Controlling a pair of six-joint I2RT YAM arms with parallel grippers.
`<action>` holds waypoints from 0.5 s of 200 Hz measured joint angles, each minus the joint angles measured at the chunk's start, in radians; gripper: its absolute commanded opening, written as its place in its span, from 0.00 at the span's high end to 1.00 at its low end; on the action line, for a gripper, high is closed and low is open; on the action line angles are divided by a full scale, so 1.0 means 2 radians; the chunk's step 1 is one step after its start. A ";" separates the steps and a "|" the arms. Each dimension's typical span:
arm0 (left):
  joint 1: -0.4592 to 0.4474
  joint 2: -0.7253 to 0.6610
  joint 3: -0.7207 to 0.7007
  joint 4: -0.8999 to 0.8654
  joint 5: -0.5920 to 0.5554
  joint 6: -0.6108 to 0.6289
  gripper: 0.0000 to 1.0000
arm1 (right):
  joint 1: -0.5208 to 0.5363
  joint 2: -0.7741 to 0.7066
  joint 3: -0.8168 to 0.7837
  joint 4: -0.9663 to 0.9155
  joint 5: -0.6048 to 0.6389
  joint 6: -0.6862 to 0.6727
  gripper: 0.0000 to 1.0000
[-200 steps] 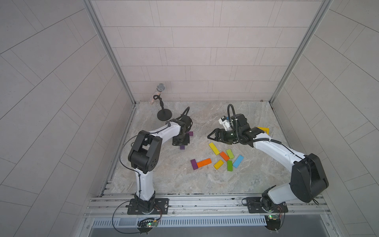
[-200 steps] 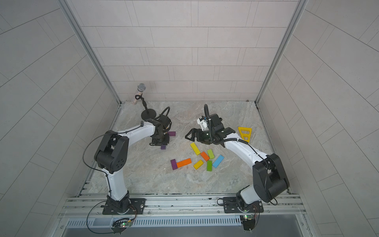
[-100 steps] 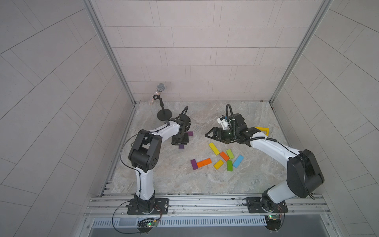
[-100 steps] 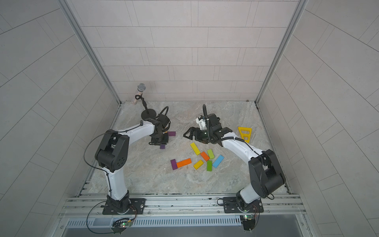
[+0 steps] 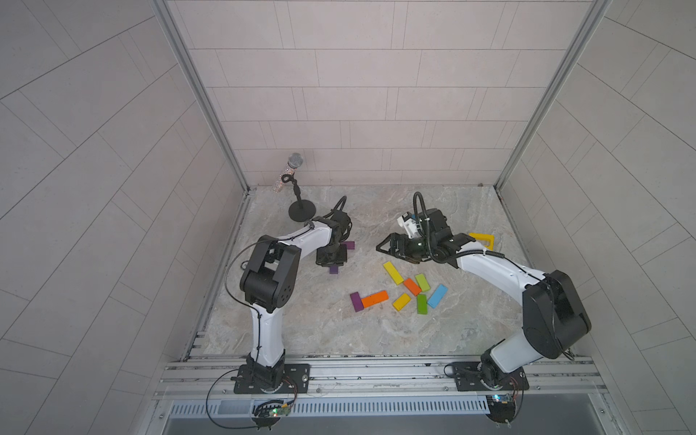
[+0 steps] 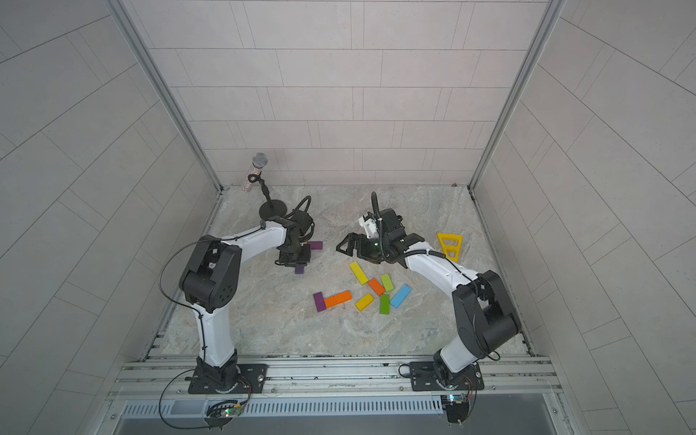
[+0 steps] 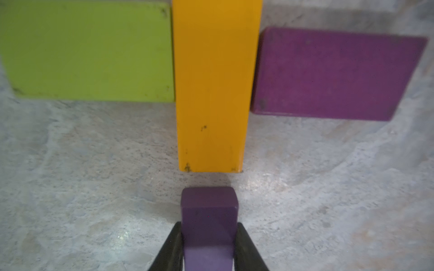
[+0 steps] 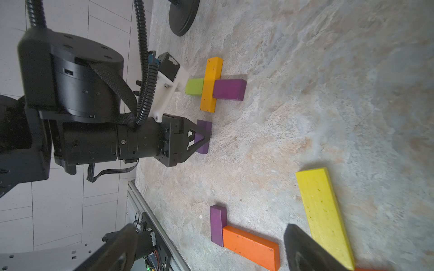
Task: Assemble the letter t with building blocks
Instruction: Assemble the building block at the center of the board.
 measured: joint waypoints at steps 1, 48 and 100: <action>0.000 0.000 0.000 0.000 0.000 0.000 0.87 | 0.000 0.000 0.000 0.000 0.000 0.000 0.00; 0.000 0.009 0.009 -0.001 0.000 0.000 0.87 | 0.000 0.001 0.001 0.000 0.000 0.000 0.00; 0.003 0.015 0.017 -0.003 0.000 0.001 0.87 | -0.002 0.005 0.001 0.000 0.000 0.000 0.00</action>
